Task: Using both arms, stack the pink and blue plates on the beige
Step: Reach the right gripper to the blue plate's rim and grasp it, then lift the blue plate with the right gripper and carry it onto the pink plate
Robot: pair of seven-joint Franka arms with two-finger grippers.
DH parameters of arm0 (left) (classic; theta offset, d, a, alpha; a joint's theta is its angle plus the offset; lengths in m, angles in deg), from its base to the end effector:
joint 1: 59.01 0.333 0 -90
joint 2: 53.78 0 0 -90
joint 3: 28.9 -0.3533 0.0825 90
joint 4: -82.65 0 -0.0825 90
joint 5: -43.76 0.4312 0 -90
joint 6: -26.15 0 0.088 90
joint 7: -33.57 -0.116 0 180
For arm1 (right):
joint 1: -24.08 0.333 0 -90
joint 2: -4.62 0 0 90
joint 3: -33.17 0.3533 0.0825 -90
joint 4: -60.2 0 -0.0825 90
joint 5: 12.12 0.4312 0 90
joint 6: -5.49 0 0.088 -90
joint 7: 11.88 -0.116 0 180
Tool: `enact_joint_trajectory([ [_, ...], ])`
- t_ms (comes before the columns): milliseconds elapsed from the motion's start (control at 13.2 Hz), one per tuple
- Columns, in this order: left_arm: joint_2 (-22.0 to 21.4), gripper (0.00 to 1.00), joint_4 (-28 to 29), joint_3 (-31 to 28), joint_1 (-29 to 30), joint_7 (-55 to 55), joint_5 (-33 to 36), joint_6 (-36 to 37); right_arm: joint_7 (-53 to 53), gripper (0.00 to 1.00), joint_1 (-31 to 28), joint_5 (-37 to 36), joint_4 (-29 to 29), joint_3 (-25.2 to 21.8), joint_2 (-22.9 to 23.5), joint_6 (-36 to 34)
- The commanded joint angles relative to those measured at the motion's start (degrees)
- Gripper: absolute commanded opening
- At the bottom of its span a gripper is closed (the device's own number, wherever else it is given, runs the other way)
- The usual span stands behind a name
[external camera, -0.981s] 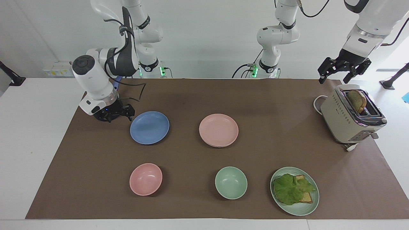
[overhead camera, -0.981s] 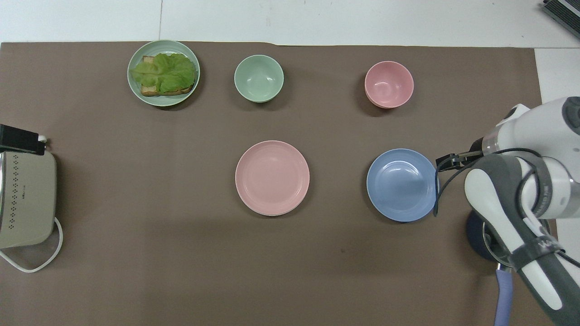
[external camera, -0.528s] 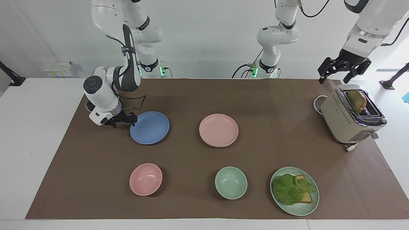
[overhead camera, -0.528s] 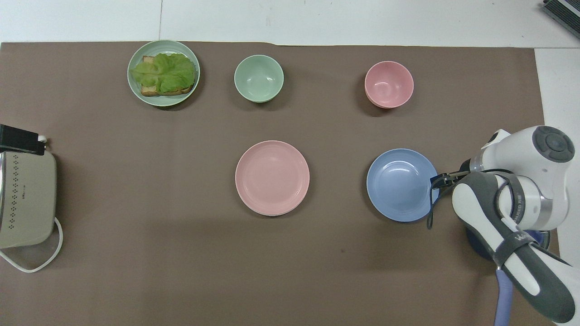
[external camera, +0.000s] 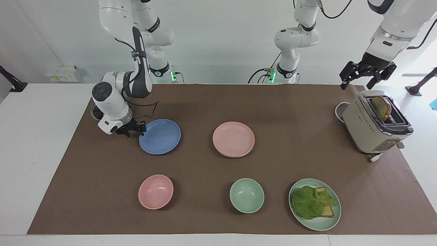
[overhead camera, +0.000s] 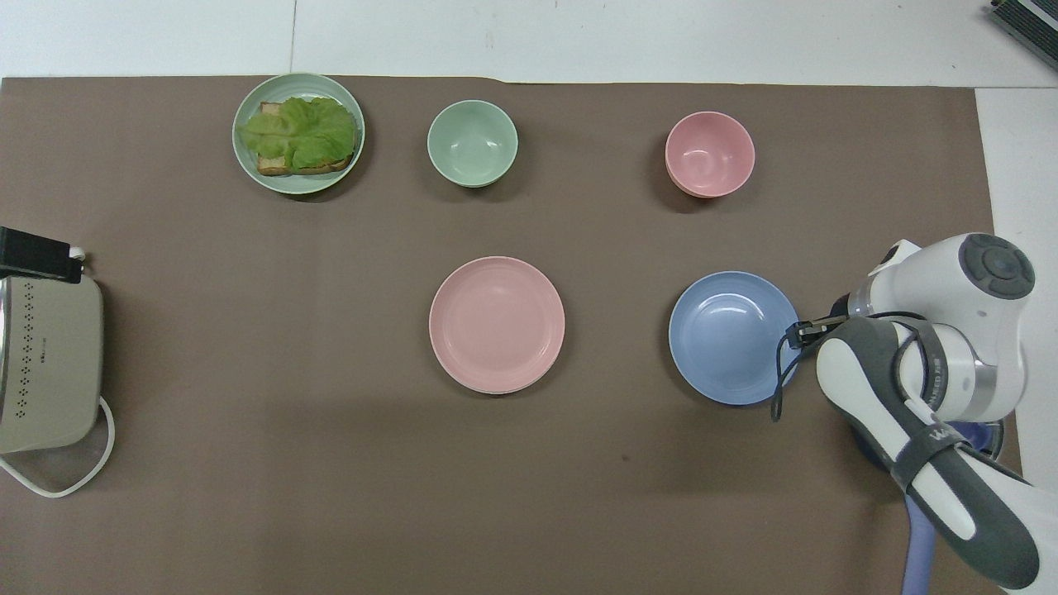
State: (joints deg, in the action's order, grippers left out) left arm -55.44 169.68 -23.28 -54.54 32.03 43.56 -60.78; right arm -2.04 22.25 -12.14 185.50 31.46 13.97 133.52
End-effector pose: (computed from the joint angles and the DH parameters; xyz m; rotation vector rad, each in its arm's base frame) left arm 0.5864 -0.0132 0.6919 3.1399 -0.0741 0.0425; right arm 0.5765 -0.0356 0.2985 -3.1233 -0.1724 0.1805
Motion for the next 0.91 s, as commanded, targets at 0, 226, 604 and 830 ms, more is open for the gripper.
enact_joint_trajectory([
  [0,-0.72,1.0,0.24,0.18,0.27,0.04,0.73,0.8,1.5,0.08,-0.36,1.34,-0.05,0.48,0.32,0.55],
  [226,-0.72,1.0,0.24,0.18,0.27,0.04,0.73,0.8,1.24,0.0,-0.36,1.25,-1.45,0.57,0.94,-0.41],
  [604,-0.72,1.0,0.24,0.18,0.27,0.04,0.73,0.8,2.29,0.0,-0.45,1.25,-8.65,0.65,1.73,-7.52],
  [830,-0.72,1.0,0.24,0.18,0.27,0.04,0.73,0.8,2.65,0.0,-0.45,2.03,-10.59,0.83,-1.07,-10.78],
])
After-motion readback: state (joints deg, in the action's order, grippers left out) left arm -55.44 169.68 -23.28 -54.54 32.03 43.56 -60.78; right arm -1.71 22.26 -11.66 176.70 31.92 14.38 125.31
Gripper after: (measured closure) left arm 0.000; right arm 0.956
